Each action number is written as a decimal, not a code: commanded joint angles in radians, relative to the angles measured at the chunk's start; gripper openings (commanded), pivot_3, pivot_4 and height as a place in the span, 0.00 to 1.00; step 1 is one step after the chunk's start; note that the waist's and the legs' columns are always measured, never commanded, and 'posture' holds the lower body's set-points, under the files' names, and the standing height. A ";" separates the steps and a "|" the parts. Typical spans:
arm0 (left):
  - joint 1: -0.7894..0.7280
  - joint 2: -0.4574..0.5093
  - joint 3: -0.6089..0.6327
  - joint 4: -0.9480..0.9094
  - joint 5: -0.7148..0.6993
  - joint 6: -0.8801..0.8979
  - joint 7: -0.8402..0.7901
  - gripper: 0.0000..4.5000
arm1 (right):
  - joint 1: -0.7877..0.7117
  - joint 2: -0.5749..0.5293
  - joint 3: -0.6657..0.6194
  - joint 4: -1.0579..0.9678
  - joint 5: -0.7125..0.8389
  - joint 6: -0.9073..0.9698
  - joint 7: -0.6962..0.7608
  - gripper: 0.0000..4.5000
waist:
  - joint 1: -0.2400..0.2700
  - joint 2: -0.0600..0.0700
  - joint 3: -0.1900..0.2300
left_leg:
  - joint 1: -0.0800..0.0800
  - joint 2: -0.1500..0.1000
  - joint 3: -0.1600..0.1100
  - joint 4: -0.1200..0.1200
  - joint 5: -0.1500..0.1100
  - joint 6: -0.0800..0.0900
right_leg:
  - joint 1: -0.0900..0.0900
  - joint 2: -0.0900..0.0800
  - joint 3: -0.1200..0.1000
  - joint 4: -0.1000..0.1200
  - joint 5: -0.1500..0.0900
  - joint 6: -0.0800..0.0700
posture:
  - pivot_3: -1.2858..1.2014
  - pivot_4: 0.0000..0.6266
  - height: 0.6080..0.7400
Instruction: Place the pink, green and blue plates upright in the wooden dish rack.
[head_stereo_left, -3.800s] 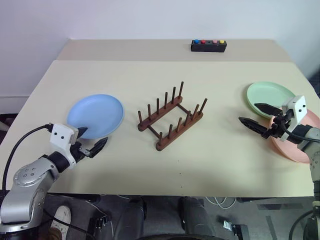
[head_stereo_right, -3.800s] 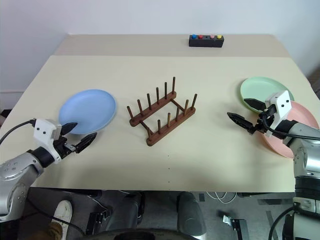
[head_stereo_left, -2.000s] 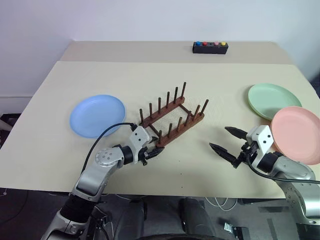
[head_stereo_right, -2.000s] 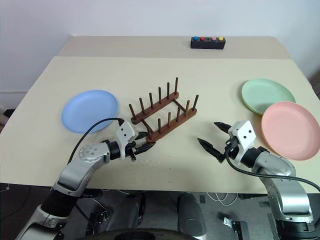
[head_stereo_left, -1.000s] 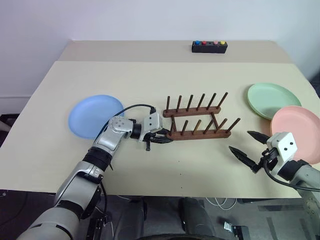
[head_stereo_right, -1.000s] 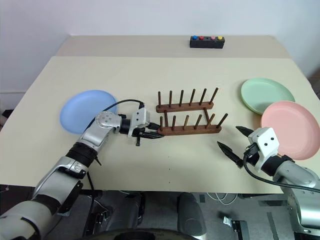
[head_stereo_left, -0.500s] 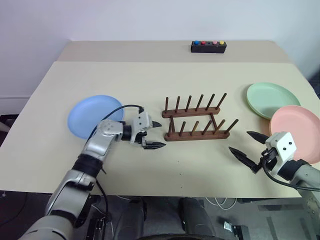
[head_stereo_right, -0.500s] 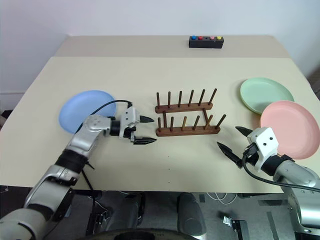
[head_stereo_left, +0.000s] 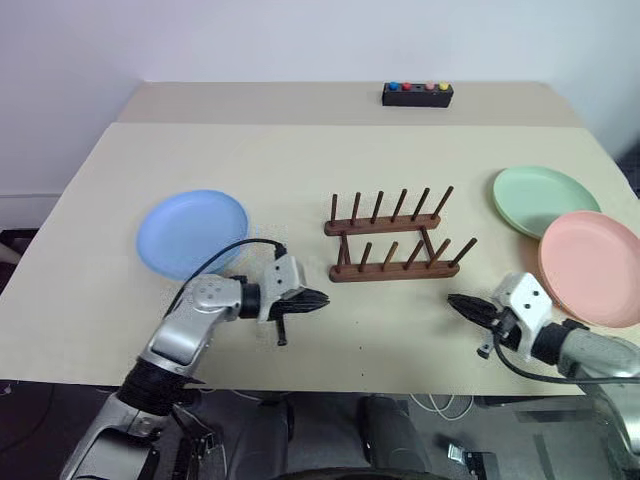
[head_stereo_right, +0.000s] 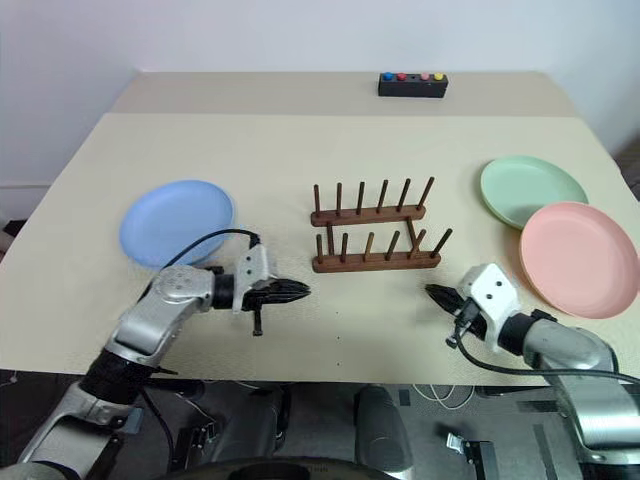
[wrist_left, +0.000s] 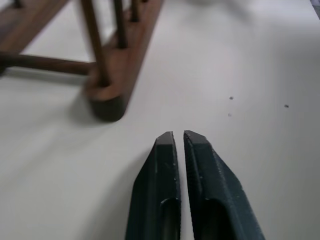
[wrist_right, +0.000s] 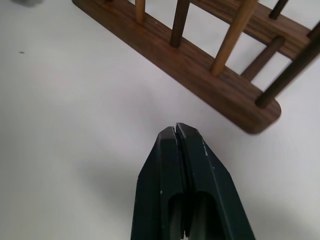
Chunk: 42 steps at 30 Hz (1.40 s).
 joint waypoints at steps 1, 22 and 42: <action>-0.019 -0.026 -0.026 0.007 0.041 -0.013 0.058 0.03 | -0.046 0.009 0.034 0.045 -0.074 -0.017 -0.055 0.00 | 0.002 0.000 0.000 | 0.000 0.000 0.000 0.000 0.000 0.000 | 0.000 0.000 0.000 0.000 0.000 0.000 | 0.52 0.24 0.96; -0.126 -0.128 -0.004 0.210 0.085 -0.116 0.224 0.03 | -0.203 0.087 0.081 0.199 -0.154 -0.074 -0.147 0.00 | 0.001 0.000 0.000 | 0.001 0.000 0.000 0.000 0.000 0.000 | 0.001 0.000 0.000 0.000 0.001 0.001 | 0.52 0.24 0.96; -0.130 -0.134 -0.001 0.248 0.098 -0.154 0.243 0.03 | -0.253 0.089 0.070 0.257 -0.168 -0.119 -0.149 0.00 | 0.000 0.000 0.000 | 0.001 0.000 0.000 -0.001 0.000 0.000 | 0.001 0.000 0.000 0.000 0.002 0.003 | 0.52 0.24 0.96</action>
